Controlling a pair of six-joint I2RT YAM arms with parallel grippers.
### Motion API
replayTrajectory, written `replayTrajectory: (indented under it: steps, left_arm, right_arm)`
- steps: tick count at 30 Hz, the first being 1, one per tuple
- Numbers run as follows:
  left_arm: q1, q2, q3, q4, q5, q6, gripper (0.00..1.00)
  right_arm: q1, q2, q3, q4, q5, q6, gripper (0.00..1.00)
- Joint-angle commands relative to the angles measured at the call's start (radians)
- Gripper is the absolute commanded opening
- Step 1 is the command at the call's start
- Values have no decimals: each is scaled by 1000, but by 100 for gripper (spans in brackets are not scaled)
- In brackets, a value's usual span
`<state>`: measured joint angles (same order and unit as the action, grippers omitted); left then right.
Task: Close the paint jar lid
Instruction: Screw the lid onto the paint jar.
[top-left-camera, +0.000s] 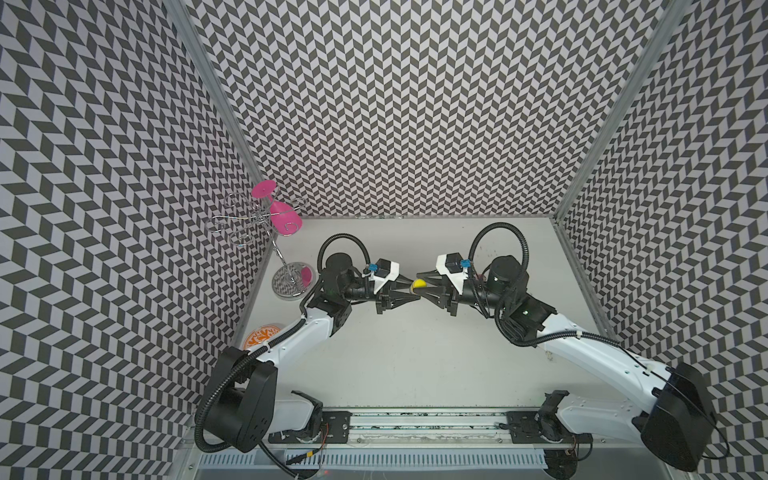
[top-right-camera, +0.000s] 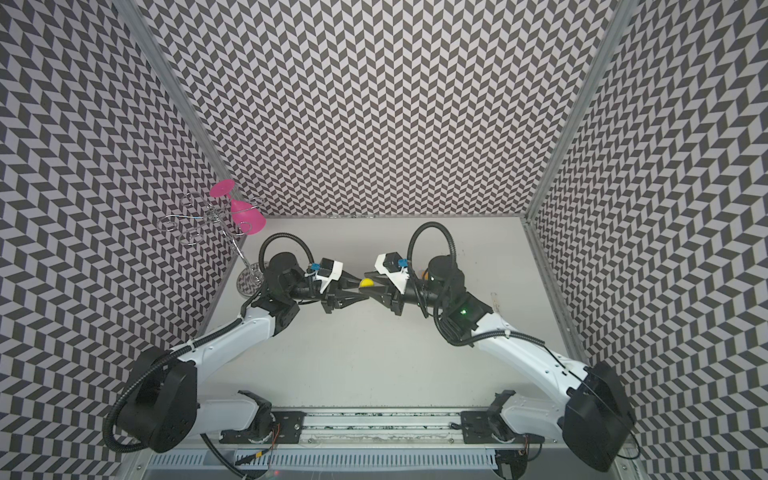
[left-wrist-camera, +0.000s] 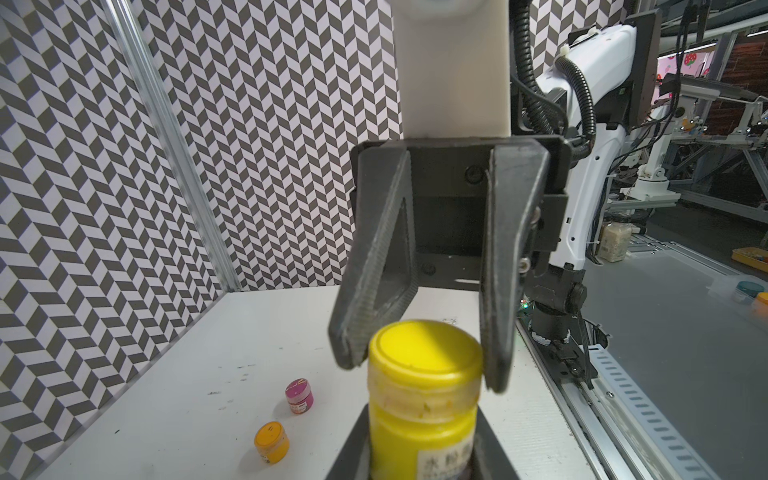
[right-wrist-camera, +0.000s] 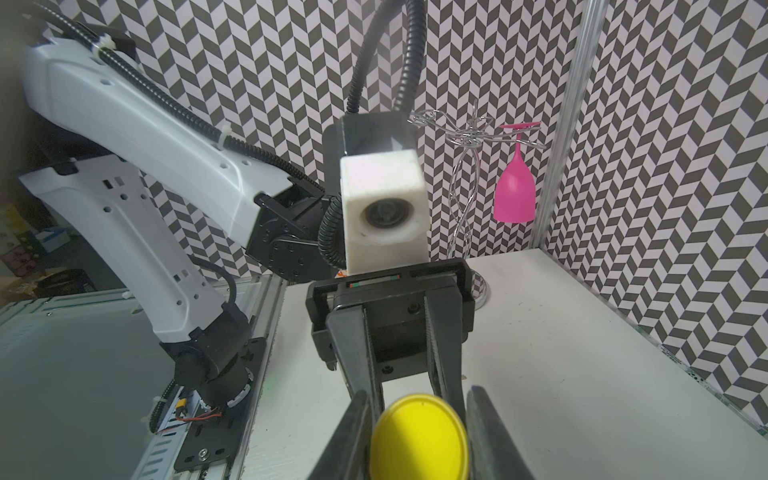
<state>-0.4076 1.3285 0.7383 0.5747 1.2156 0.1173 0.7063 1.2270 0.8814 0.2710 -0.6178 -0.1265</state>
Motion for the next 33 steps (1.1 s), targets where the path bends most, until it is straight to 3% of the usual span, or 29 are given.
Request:
replayTrajectory:
  steps: [1,12,24,28,33]
  left_arm:
    - [-8,-30,26,30,-18,1,26]
    - [10,-180,-65,125,-333,33,25]
    - [4,-340,-169,221,-950,144,25]
    - [0,-348,-168,217,-1181,166,25]
    - [-5,-364,-154,190,-1329,192,25]
  right_arm:
    - [9,24,29,10,17,5,21]
    - [26,97,91,-102,185,48,15]
    - [173,266,221,-158,486,286,11]
    - [235,333,293,-250,656,391,10]
    - [269,348,279,-211,719,492,11]
